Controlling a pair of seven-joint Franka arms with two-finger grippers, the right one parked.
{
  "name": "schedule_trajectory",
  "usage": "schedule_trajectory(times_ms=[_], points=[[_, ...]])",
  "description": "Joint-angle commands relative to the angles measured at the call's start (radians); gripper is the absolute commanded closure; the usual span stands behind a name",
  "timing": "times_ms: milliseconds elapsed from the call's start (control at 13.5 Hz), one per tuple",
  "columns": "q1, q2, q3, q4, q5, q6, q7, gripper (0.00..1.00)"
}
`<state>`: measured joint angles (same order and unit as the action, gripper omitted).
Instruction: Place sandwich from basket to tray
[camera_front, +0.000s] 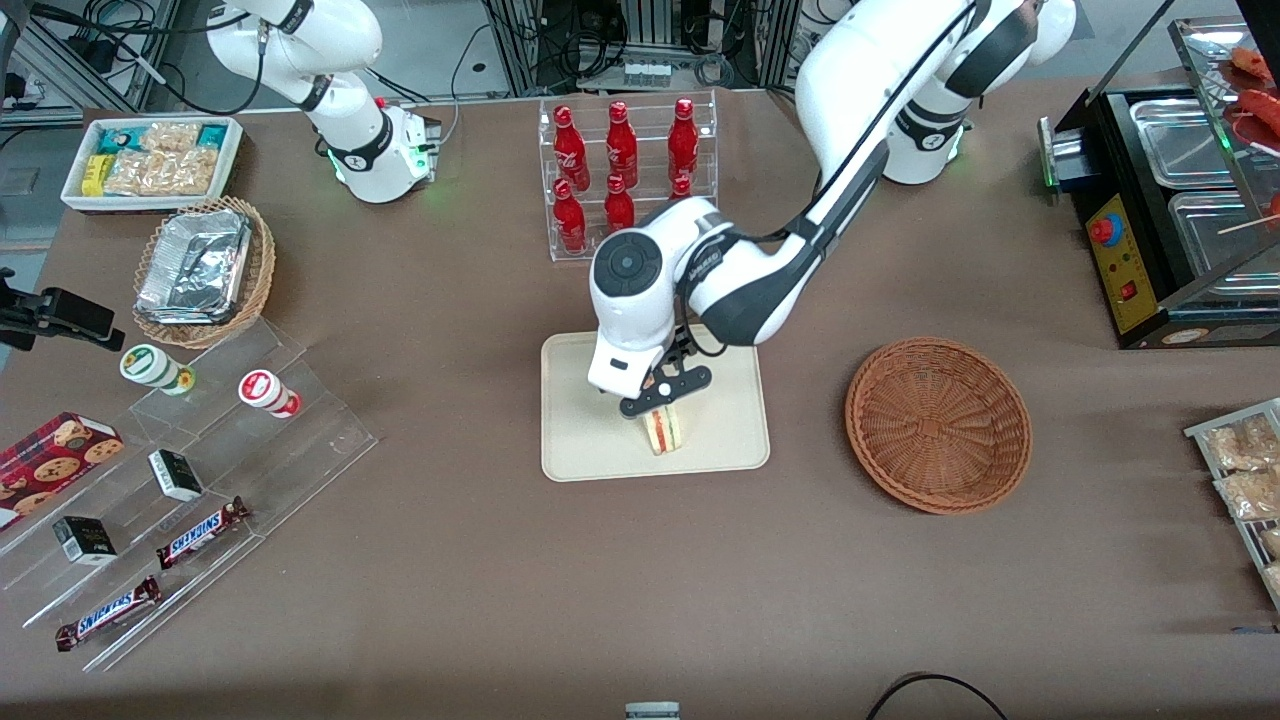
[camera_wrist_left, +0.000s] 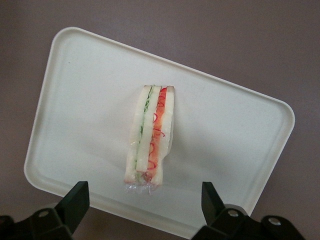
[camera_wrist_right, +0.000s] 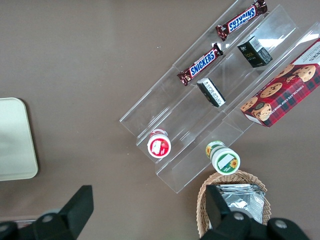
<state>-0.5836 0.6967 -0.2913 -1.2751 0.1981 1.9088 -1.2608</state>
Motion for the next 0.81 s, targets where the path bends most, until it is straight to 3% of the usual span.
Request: schedule_trajectory(times_ms=[0, 74, 296, 593, 741], points=[[0.048, -0.098, 0.006, -0.017, -0.041, -0.094, 0.104, 0.00], [0.082, -0.129, 0.007, -0.017, -0.105, -0.135, 0.112, 0.00], [0.131, -0.193, 0.055, -0.030, -0.098, -0.253, 0.158, 0.00], [0.205, -0.256, 0.080, -0.093, -0.095, -0.310, 0.400, 0.00], [0.290, -0.334, 0.083, -0.166, -0.098, -0.310, 0.541, 0.00]])
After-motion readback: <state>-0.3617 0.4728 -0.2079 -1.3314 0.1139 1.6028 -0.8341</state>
